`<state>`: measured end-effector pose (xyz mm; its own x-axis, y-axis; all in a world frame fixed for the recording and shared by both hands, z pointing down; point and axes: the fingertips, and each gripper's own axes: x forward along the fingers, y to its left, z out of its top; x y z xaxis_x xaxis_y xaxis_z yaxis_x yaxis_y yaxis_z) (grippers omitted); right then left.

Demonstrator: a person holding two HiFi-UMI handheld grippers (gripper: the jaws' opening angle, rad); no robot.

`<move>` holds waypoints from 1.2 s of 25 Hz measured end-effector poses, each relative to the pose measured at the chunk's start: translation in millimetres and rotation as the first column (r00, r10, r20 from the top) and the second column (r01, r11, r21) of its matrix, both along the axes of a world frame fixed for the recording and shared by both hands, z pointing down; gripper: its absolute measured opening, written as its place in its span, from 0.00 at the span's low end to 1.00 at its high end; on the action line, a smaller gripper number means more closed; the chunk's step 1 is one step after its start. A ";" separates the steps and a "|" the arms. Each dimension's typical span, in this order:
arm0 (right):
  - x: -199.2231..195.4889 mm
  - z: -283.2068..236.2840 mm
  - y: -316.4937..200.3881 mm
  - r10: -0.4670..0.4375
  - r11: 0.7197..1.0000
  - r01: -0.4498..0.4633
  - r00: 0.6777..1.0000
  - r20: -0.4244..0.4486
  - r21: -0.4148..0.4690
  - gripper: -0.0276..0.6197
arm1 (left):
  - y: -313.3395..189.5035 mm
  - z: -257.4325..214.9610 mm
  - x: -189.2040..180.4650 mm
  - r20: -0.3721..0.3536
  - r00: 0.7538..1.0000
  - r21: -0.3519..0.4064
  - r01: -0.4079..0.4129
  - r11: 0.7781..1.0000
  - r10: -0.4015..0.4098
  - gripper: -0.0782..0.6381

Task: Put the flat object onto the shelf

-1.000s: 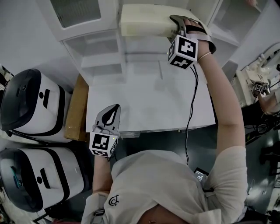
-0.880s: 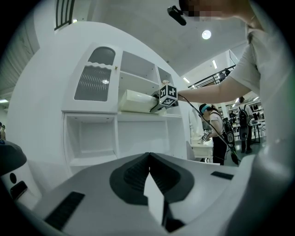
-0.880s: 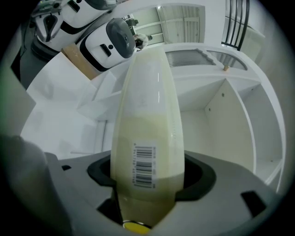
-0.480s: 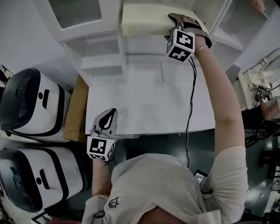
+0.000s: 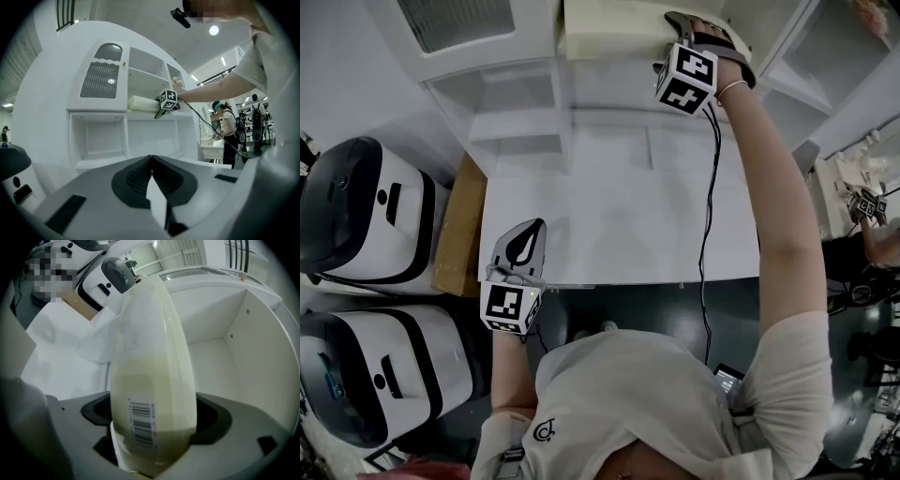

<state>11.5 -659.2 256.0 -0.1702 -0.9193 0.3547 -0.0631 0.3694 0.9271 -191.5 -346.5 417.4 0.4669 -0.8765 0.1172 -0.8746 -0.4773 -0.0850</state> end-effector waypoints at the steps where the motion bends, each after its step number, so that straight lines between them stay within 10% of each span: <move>1: -0.1 0.2 -2.1 0.004 1.000 -0.004 1.000 0.002 -0.005 0.78 | -2.0 -1.5 2.4 0.000 1.000 0.003 -0.004 1.000 0.004 0.13; 11: -0.3 2.4 -18.6 0.018 1.000 -0.017 1.000 0.002 -0.021 0.81 | -11.8 -18.6 23.2 0.000 0.999 0.043 -0.034 0.998 0.034 0.13; 22: 3.7 -27.4 22.4 -0.044 0.980 0.016 0.989 0.138 0.199 0.84 | 1.0 -28.0 20.5 -0.011 0.999 0.061 -0.036 0.997 0.037 0.13; 30: 22.3 -44.6 108.3 -0.086 0.983 -0.011 0.857 0.507 0.185 0.29 | 8.4 -40.2 30.9 -0.007 0.995 0.096 -0.093 0.991 0.095 0.13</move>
<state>33.8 -550.8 211.4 -0.3187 -0.9469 0.0423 -0.5350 0.2165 0.8167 -160.6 -338.1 377.2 0.5486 -0.8356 0.0294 -0.8275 -0.5476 -0.1241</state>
